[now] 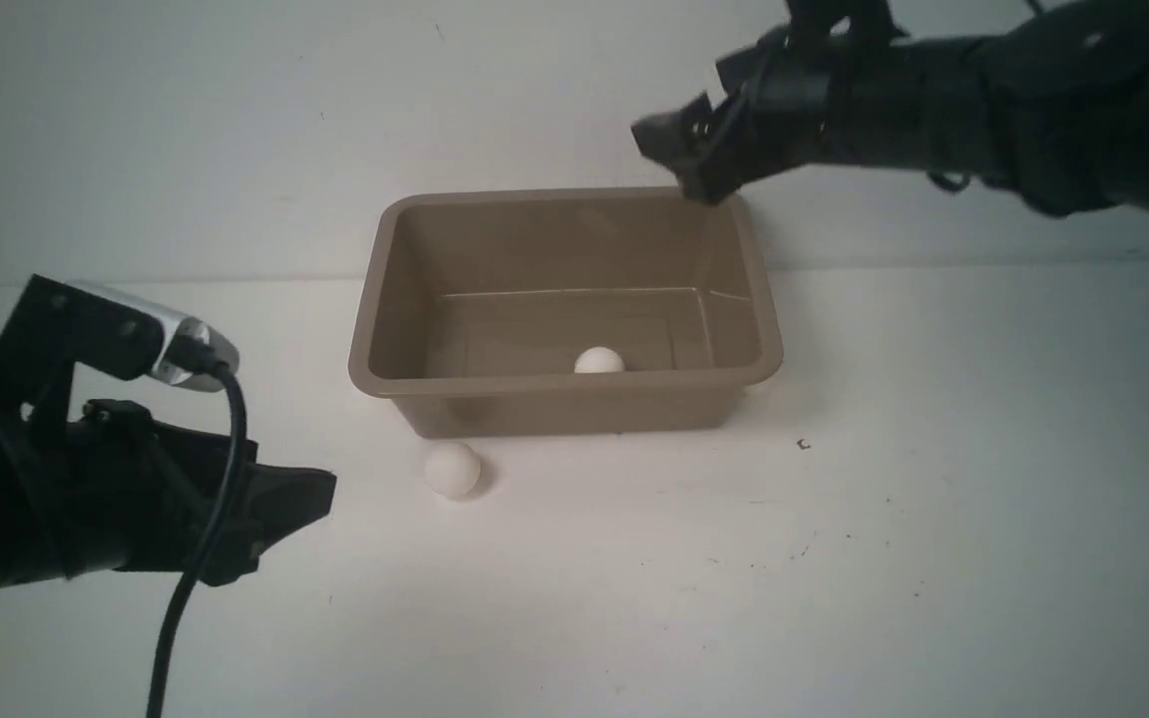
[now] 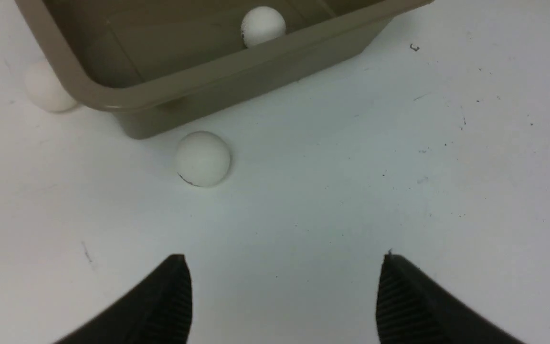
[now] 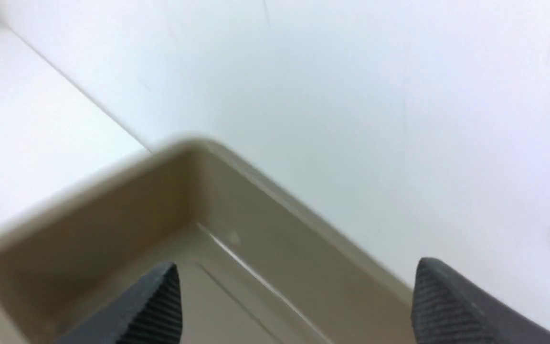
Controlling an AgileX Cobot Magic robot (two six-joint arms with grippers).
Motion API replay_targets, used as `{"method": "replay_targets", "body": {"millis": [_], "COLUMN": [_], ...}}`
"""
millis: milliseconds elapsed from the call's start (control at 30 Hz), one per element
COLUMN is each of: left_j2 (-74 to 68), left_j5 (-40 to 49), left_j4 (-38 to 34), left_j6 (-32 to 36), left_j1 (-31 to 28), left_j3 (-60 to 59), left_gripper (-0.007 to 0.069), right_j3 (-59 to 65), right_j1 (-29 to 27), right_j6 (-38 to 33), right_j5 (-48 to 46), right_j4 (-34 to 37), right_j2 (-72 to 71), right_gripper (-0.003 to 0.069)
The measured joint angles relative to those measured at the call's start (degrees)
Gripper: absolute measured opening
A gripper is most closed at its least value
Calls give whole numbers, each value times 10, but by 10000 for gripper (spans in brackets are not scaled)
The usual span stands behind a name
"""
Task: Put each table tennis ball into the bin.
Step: Use the right arm to put the table tennis ball into the box, then use the right arm to clamp the table tennis ball closest to it
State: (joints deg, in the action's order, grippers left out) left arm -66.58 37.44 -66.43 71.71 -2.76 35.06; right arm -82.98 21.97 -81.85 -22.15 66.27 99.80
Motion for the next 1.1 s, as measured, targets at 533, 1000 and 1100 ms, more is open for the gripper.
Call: {"method": "replay_targets", "body": {"millis": [533,1000,1100], "left_j2": [-209,-324,-337], "left_j5": [-13,-82,-82], "left_j4": [-290,-313,-314], "left_j6": [303,392,386], "left_j1": [31,67,67], "left_j3": [5,67,91], "left_gripper": [534,534,534], "right_j3": [0,0,0], "right_j1": [0,0,0], "right_j6": [50,57,57], "right_j5": [-100,-111,-111], "right_j4": [-20,-22,-22], "right_j2": [-81,-81,-81], "right_gripper": [588,588,588]}}
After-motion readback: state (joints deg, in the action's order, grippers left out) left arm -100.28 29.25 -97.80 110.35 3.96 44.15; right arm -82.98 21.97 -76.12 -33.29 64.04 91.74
